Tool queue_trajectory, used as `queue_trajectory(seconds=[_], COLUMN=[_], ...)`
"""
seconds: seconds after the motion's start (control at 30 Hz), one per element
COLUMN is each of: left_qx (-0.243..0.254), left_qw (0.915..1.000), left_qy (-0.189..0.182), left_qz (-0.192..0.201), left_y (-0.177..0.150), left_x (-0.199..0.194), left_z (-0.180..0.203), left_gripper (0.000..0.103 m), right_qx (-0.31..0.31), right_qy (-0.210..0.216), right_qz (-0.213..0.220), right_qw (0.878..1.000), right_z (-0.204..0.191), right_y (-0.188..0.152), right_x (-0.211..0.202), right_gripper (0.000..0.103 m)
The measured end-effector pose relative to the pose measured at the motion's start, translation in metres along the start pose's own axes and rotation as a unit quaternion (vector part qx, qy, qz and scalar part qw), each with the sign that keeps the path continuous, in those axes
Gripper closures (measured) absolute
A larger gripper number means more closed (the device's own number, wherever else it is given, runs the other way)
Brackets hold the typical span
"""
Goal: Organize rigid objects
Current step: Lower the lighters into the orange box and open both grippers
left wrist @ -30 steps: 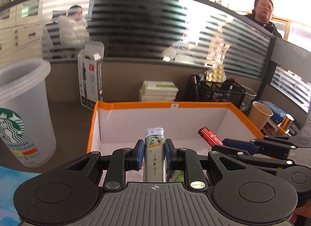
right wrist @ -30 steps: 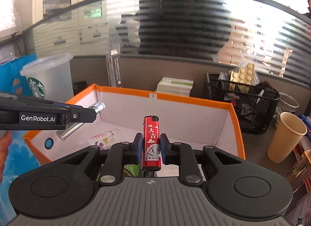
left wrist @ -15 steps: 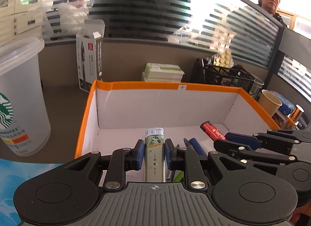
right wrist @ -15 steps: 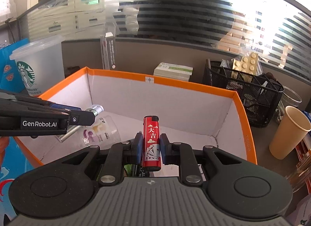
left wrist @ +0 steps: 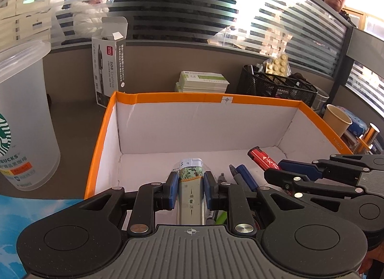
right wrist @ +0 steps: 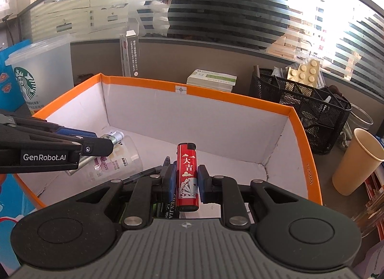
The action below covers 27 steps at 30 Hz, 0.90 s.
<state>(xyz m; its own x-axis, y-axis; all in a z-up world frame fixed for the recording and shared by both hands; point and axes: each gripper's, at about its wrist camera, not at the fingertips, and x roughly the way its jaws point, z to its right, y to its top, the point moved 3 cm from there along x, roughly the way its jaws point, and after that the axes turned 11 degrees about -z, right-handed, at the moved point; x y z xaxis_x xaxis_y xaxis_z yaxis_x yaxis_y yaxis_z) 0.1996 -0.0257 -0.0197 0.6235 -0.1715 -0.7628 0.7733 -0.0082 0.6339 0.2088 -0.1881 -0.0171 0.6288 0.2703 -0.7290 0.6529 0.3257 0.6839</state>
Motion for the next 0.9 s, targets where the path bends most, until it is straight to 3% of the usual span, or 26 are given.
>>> queue_trajectory(seconds=[0.2, 0.27, 0.33, 0.57, 0.77, 0.9], left_qx=[0.002, 0.003, 0.002, 0.004, 0.004, 0.007], left_qw=[1.0, 1.0, 1.0, 0.9999, 0.9999, 0.9999], left_qy=[0.006, 0.007, 0.007, 0.011, 0.009, 0.01], left_qz=[-0.003, -0.003, -0.003, -0.007, -0.006, 0.007], left_y=[0.001, 0.001, 0.001, -0.001, -0.005, -0.007], left_x=[0.002, 0.002, 0.002, 0.0, -0.009, -0.024], left_z=[0.001, 0.001, 0.001, 0.001, 0.004, 0.009], left_gripper=[0.082, 0.082, 0.08, 0.078, 0.069, 0.051], right_qx=[0.0, 0.001, 0.001, 0.008, 0.014, 0.015], right_qy=[-0.002, -0.003, -0.006, -0.009, -0.011, -0.014], right_qz=[-0.003, 0.0, 0.004, 0.009, 0.022, 0.034], right_qw=[1.0, 1.0, 1.0, 1.0, 1.0, 0.999], right_z=[0.0, 0.0, 0.0, 0.002, 0.003, 0.002], right_y=[0.003, 0.003, 0.003, 0.0, -0.002, -0.004], right_x=[0.002, -0.001, -0.003, -0.008, -0.022, -0.037], right_gripper=[0.085, 0.08, 0.065, 0.062, 0.057, 0.055])
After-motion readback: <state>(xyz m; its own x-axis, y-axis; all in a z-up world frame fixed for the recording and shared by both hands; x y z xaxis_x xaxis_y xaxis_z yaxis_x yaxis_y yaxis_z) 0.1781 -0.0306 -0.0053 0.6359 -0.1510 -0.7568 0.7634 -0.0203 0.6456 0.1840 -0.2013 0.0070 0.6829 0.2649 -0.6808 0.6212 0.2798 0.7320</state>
